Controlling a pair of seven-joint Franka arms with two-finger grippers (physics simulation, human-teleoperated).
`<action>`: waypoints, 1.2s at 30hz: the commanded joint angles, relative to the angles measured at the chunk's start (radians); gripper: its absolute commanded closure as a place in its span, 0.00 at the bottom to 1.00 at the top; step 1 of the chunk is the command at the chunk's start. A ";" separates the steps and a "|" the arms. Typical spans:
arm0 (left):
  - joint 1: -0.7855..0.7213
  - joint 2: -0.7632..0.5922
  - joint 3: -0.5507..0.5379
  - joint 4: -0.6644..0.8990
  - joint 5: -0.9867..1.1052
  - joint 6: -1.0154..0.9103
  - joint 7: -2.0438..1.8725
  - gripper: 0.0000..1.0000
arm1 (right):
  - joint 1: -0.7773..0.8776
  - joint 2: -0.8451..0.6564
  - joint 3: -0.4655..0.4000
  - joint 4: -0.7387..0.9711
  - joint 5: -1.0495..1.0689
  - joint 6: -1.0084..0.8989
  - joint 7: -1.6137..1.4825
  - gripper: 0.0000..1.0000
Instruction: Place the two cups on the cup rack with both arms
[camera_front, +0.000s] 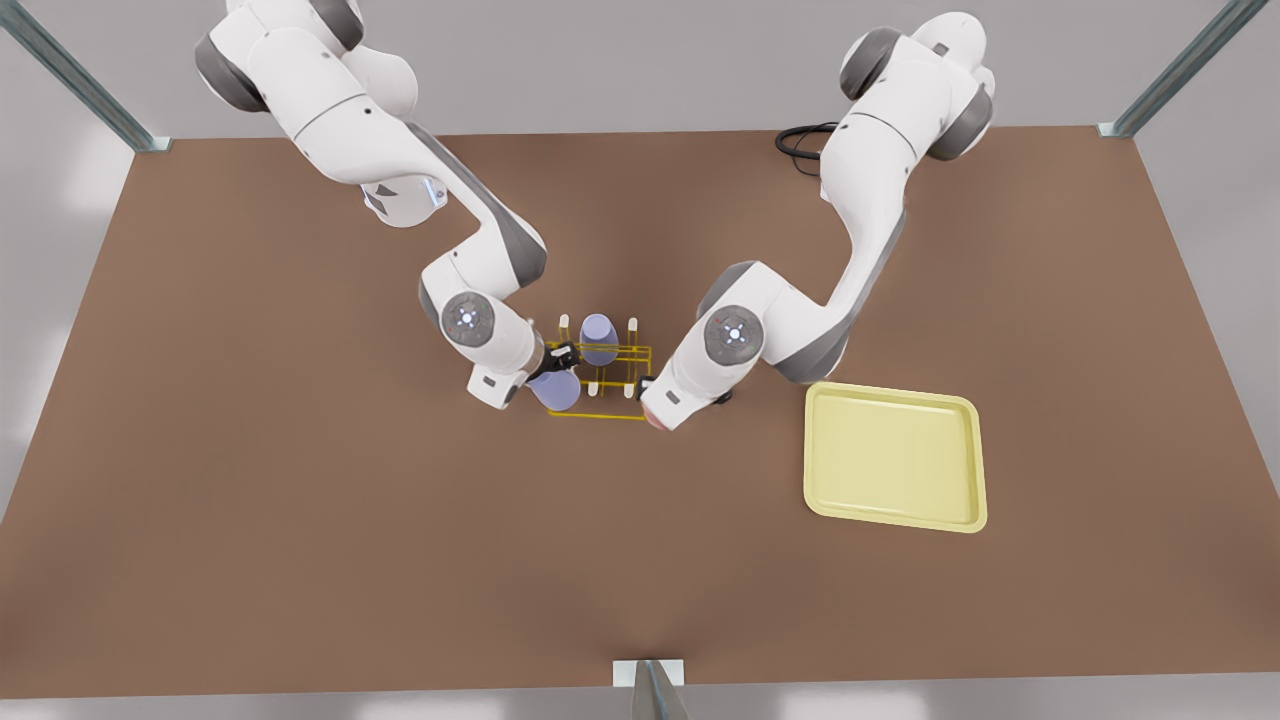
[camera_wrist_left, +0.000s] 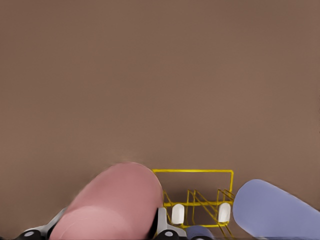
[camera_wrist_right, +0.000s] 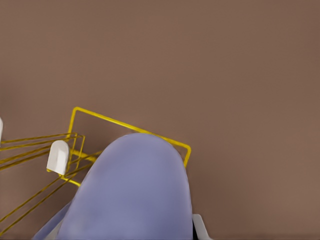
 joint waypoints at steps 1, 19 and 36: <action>-0.017 0.006 0.000 0.012 -0.005 -0.031 -0.428 0.20 | 0.003 0.002 0.000 -0.003 -0.006 -0.009 0.040 0.00; -0.089 0.107 0.006 0.121 0.008 0.011 -0.504 0.20 | 0.015 0.001 0.008 -0.010 0.008 -0.070 0.042 0.00; 0.445 -0.207 0.023 0.165 0.104 -0.635 0.465 0.00 | -0.029 0.059 0.005 0.143 0.004 -0.066 0.023 0.00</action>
